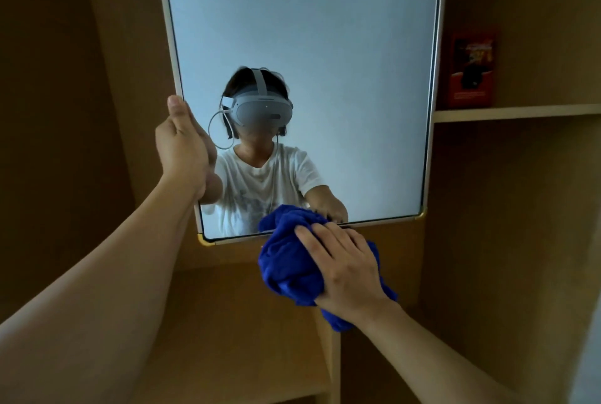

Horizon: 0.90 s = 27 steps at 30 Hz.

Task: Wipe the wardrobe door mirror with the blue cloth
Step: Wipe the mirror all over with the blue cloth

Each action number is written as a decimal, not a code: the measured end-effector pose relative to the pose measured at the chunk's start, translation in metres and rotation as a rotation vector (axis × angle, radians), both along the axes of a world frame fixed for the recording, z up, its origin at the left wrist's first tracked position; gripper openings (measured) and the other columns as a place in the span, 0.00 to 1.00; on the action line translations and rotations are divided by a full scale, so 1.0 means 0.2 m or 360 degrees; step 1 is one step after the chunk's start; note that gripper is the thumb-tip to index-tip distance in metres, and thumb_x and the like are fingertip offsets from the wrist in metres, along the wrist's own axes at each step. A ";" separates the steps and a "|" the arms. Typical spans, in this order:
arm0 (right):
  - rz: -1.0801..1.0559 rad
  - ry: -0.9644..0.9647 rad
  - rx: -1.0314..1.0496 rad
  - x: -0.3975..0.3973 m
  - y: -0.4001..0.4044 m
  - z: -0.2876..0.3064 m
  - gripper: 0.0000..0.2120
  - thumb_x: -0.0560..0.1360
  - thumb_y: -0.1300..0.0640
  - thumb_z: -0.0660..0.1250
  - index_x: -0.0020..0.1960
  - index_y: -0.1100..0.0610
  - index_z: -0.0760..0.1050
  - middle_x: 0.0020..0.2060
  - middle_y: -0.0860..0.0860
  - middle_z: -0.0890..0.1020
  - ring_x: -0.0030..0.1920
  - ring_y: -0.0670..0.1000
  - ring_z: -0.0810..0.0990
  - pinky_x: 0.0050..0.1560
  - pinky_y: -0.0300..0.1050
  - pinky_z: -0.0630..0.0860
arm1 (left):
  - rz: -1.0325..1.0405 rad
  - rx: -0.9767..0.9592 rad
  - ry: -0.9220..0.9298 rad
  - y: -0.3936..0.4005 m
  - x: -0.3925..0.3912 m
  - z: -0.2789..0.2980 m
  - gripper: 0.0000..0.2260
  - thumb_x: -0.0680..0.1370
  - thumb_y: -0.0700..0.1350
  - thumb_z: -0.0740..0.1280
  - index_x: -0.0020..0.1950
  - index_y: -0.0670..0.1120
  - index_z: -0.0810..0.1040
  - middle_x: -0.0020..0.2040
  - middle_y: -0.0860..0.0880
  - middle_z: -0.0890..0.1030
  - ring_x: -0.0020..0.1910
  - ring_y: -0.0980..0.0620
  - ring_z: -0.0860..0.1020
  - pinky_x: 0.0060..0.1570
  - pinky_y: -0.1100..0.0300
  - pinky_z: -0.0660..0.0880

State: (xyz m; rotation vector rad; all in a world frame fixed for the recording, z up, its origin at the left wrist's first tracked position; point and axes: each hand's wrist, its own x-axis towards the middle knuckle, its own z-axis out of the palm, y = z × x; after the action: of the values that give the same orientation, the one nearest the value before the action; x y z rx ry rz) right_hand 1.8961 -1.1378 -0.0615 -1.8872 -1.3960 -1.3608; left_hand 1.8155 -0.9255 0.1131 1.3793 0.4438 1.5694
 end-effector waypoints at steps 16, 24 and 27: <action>-0.0376 0.0658 0.0642 0.20 -0.32 0.06 0.40 0.63 0.49 0.76 0.70 0.58 0.64 0.59 0.56 0.78 0.58 0.57 0.79 0.58 0.53 0.74 | 0.0002 0.0061 0.0008 -0.05 -0.02 0.01 0.17 0.80 0.60 0.51 0.34 0.55 0.64 0.30 0.56 0.69 0.27 0.61 0.70 0.29 0.68 0.67; -0.0365 0.0620 0.0806 0.24 -0.31 0.32 0.35 0.68 0.43 0.67 0.71 0.57 0.63 0.61 0.54 0.76 0.58 0.55 0.77 0.49 0.45 0.74 | -0.0002 0.0021 0.0062 -0.05 -0.04 0.01 0.18 0.80 0.61 0.51 0.34 0.53 0.65 0.32 0.54 0.70 0.28 0.62 0.69 0.32 0.65 0.67; -0.0366 0.0559 0.0843 0.27 -0.29 0.46 0.36 0.68 0.45 0.68 0.71 0.57 0.62 0.62 0.54 0.76 0.60 0.55 0.76 0.50 0.42 0.71 | 0.0001 0.0023 0.0018 -0.07 -0.06 0.00 0.21 0.79 0.62 0.50 0.34 0.52 0.67 0.30 0.54 0.72 0.27 0.62 0.72 0.31 0.65 0.70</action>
State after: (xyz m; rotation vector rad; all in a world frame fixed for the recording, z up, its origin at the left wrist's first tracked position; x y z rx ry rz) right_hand 1.9500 -1.1956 0.0309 -1.8325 -0.5889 -1.2600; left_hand 1.8039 -0.9402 0.1130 1.3999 0.4404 1.5689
